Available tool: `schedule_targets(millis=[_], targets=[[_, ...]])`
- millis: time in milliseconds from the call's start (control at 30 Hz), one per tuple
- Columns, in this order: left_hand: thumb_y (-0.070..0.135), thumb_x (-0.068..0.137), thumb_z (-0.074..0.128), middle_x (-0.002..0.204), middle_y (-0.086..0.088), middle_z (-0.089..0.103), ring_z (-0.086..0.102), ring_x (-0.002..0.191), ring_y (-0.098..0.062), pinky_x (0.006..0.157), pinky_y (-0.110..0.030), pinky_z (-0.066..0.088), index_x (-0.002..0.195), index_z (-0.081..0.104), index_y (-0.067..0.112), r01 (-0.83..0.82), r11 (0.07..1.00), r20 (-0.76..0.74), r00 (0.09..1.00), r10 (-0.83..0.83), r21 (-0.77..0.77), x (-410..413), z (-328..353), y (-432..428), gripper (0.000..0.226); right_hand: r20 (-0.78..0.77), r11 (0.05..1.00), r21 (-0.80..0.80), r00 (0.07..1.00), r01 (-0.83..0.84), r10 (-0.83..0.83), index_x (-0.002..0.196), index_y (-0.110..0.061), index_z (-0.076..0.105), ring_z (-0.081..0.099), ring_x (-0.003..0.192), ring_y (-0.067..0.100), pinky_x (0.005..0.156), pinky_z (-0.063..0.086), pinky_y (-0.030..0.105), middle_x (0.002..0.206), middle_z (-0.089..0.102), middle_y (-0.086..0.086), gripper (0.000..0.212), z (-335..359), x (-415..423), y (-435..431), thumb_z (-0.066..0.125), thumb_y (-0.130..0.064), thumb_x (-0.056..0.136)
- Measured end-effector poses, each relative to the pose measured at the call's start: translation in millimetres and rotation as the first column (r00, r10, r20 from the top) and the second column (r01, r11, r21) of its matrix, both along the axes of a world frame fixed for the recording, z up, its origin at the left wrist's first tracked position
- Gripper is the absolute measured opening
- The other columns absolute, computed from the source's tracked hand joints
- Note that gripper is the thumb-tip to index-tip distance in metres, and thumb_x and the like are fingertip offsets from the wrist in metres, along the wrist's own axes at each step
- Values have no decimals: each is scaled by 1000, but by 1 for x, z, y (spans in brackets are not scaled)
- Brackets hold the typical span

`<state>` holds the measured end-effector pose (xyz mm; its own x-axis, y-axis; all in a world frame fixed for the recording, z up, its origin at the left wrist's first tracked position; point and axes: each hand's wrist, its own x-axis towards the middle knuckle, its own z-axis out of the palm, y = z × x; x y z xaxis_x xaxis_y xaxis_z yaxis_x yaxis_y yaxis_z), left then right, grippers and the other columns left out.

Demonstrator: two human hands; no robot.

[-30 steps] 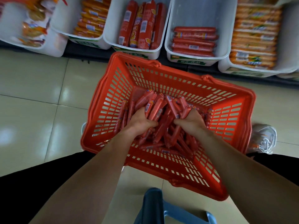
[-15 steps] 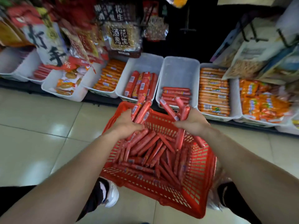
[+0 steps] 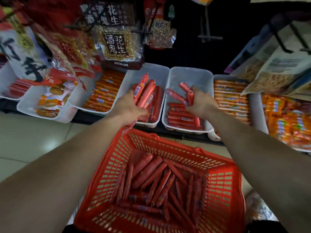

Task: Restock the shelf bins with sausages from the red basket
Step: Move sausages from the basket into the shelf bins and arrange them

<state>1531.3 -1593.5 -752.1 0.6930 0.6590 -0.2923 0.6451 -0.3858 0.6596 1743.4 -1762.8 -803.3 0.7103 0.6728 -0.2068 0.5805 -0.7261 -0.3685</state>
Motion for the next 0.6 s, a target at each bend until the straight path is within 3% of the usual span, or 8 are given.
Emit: schedule_targets(millis=[133, 200, 267, 367, 433, 533, 600], targets=[[26, 79, 80, 92, 7, 61, 59, 76, -10, 70, -30, 43, 112, 52, 24, -57, 998, -15, 998, 57, 4, 16, -26, 13, 43, -50, 983, -153, 994, -100, 93, 129, -31, 46, 64, 103, 32, 85, 51, 39, 115, 67, 7, 64, -45, -1, 5, 74, -51, 76], [24, 79, 80, 89, 9, 60, 60, 77, -11, 65, -27, 42, 112, 52, 23, -51, 999, 12, 999, 51, -13, 27, -30, 14, 43, -227, 979, -69, 959, -190, 170, 138, -35, 48, 61, 111, 24, 96, 47, 35, 122, 65, -2, 81, -55, -2, 4, 82, -53, 67], [22, 80, 81, 94, 6, 63, 62, 78, -9, 59, -21, 41, 117, 52, 21, -48, 998, 42, 998, 50, -39, 36, -32, 13, 46, -386, 964, -17, 891, -264, 237, 146, -37, 42, 56, 117, 16, 101, 41, 30, 128, 59, -10, 84, -60, 0, -1, 83, -45, 73], [25, 79, 82, 100, 2, 66, 65, 79, -10, 57, -20, 44, 121, 51, 20, -30, 998, 31, 999, 31, -52, 45, -35, 13, 52, -351, 932, -131, 895, -339, 276, 154, -33, 31, 46, 134, 24, 108, 33, 29, 149, 47, -2, 81, -70, 11, -7, 74, -41, 86], [27, 78, 83, 104, 1, 67, 68, 84, -13, 64, -25, 51, 123, 51, 22, -27, 998, 26, 999, 28, -60, 47, -37, 13, 55, -369, 948, -111, 898, -299, 240, 154, -28, 34, 41, 139, 25, 112, 30, 29, 155, 41, 1, 78, -73, 12, -10, 74, -34, 88], [27, 77, 84, 105, 0, 67, 70, 86, -18, 78, -37, 59, 124, 51, 23, -25, 998, 20, 999, 27, -65, 49, -38, 12, 57, -347, 974, 28, 912, -224, 220, 142, -30, 53, 51, 130, 22, 109, 37, 30, 142, 55, -1, 61, -75, 12, -9, 76, -23, 86], [26, 76, 84, 104, -1, 68, 72, 83, -21, 80, -42, 61, 123, 51, 23, -26, 996, 31, 999, 29, -84, 49, -39, 12, 57, -242, 974, 72, 944, -215, 226, 130, -38, 61, 52, 123, 21, 107, 39, 33, 133, 58, -3, 50, -75, 13, -3, 76, -32, 83]])
